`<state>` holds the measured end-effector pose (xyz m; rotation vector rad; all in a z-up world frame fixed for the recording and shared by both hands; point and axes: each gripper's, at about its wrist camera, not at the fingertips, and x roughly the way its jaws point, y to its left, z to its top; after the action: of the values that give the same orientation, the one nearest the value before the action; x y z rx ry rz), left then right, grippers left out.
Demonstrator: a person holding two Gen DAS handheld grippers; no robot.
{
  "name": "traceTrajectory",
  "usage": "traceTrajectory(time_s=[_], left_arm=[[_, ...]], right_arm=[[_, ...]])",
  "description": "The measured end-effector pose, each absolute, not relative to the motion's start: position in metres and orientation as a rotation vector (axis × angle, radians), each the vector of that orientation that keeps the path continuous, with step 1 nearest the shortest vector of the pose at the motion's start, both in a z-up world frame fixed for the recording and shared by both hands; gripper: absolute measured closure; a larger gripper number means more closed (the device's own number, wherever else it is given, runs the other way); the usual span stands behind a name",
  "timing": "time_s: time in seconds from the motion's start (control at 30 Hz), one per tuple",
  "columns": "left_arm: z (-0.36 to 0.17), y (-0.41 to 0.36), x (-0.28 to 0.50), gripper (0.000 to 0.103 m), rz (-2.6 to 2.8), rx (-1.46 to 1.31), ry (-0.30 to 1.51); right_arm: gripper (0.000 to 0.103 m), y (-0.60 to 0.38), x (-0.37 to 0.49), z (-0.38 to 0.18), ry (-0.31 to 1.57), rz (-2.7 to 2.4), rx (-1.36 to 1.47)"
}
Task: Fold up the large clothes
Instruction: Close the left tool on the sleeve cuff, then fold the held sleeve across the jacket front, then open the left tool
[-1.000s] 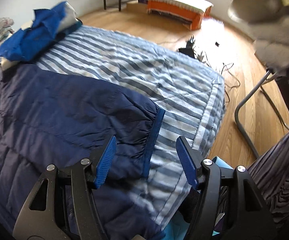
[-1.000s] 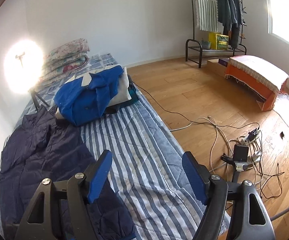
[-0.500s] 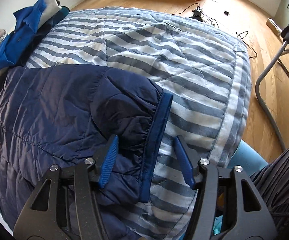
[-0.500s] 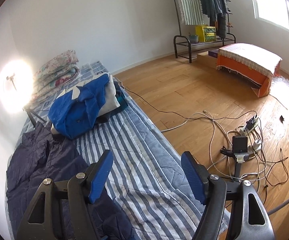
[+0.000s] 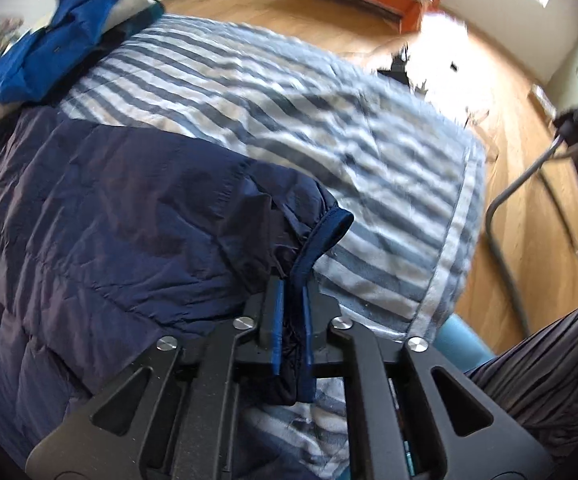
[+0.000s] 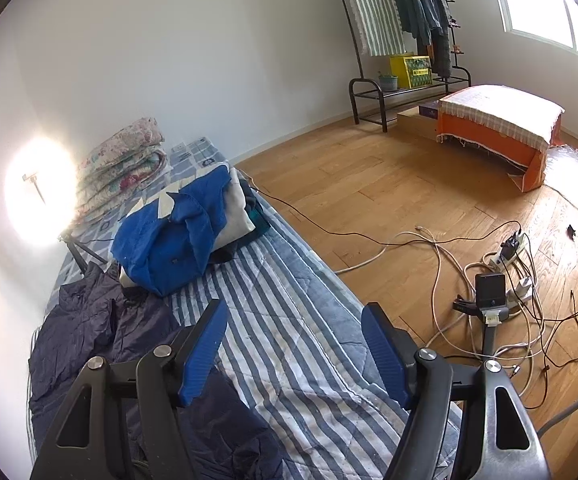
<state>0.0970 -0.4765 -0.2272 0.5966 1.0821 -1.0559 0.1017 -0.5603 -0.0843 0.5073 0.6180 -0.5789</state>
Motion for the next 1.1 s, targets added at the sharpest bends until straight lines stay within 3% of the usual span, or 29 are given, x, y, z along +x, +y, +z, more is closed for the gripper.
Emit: traceTrajectory(time_s=[0.7, 1.1], left_arm=[[-0.135, -0.317, 0.233, 0.101, -0.844, 0.217, 1.000], [-0.126, -0.195, 0.340, 0.101, -0.628, 0.099, 0.924]], right_arm=[[0.031, -0.521, 0.131, -0.079, 0.641, -0.497, 0.490], [0.034, -0.457, 0.173, -0.080, 0.693, -0.363, 0.411]])
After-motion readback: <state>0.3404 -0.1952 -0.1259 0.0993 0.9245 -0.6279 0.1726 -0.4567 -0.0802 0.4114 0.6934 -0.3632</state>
